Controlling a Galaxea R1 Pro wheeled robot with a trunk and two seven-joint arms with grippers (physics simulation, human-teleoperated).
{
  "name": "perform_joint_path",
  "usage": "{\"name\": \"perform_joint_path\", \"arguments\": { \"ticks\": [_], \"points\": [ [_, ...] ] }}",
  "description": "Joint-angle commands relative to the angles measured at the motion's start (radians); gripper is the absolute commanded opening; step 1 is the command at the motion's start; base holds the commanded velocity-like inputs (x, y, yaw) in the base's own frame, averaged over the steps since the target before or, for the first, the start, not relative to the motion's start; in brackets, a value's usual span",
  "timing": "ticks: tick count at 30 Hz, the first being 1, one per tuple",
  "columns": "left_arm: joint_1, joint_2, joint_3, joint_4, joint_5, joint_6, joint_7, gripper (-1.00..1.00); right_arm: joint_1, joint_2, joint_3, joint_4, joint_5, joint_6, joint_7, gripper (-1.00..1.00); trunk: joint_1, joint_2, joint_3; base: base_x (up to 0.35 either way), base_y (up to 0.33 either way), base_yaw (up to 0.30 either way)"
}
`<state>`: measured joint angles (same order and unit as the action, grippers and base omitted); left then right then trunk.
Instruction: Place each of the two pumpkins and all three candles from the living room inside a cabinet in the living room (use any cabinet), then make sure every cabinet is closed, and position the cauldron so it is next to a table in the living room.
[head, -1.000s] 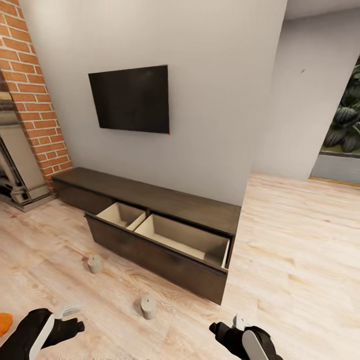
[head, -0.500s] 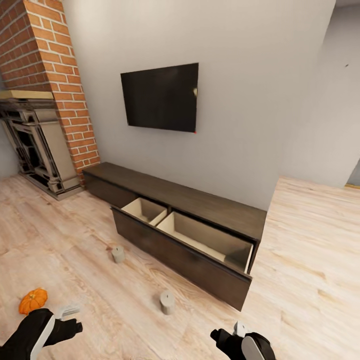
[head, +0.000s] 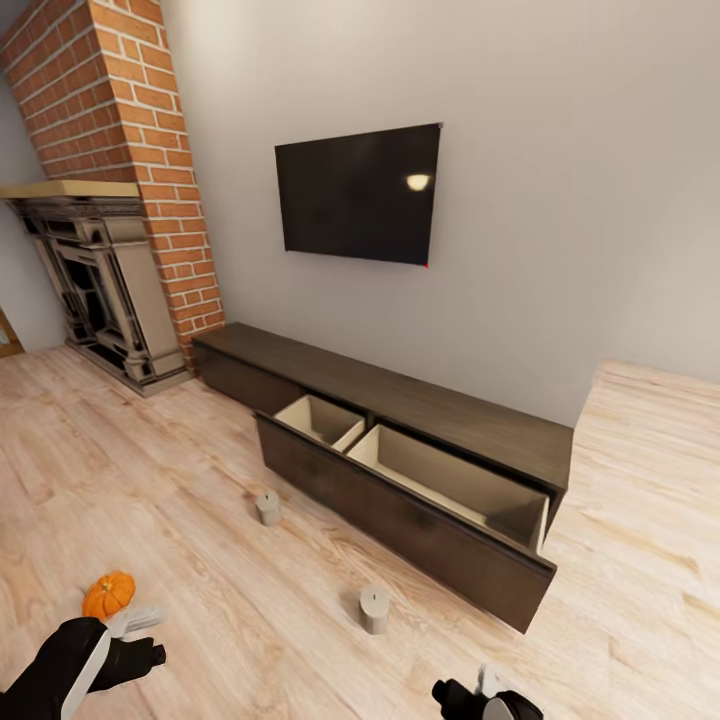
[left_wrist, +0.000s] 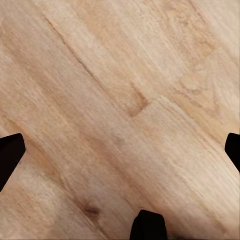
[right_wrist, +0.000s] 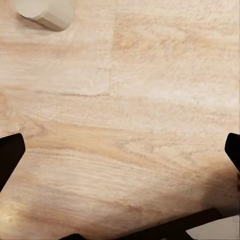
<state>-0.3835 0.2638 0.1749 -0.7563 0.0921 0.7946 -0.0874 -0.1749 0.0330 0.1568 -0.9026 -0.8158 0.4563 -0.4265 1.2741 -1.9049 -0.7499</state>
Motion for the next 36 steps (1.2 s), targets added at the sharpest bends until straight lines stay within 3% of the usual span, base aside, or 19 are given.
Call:
{"name": "perform_joint_path", "arguments": {
  "ticks": [1, 4, 9, 23, 36],
  "points": [
    [0.0, 0.0, 0.0, 0.0, 0.0, 0.0, 0.0, 1.0, 0.0, 0.002, 0.007, 0.003, 0.03, -0.001, 0.0, 1.0, 0.0, 0.0, 0.0, 0.218, 0.271, 0.001],
    [0.0, 0.0, 0.0, 0.0, 0.0, 0.0, 0.0, 1.0, 0.0, 0.005, 0.014, 0.004, 0.074, -0.004, -0.001, 1.0, 0.0, 0.0, 0.0, 0.231, 0.268, 0.0],
    [0.0, -0.001, 0.0, 0.0, 0.0, 0.0, 0.0, 1.0, 0.0, 0.006, 0.01, 0.003, 0.087, -0.03, -0.001, 1.0, 0.0, 0.0, 0.0, 0.241, 0.265, 0.0],
    [0.0, -0.001, -0.002, 0.0, 0.0, 0.0, 0.0, 1.0, 0.0, 0.009, 0.01, -0.004, 0.084, -0.033, -0.001, 1.0, 0.0, 0.0, 0.0, 0.185, 0.271, 0.0],
    [0.0, -0.002, -0.003, 0.0, 0.0, -0.001, 0.0, 1.0, 0.0, 0.008, 0.011, -0.003, 0.084, -0.032, 0.0, 1.0, 0.0, 0.0, 0.0, 0.014, 0.026, -0.126]
  ]
}}
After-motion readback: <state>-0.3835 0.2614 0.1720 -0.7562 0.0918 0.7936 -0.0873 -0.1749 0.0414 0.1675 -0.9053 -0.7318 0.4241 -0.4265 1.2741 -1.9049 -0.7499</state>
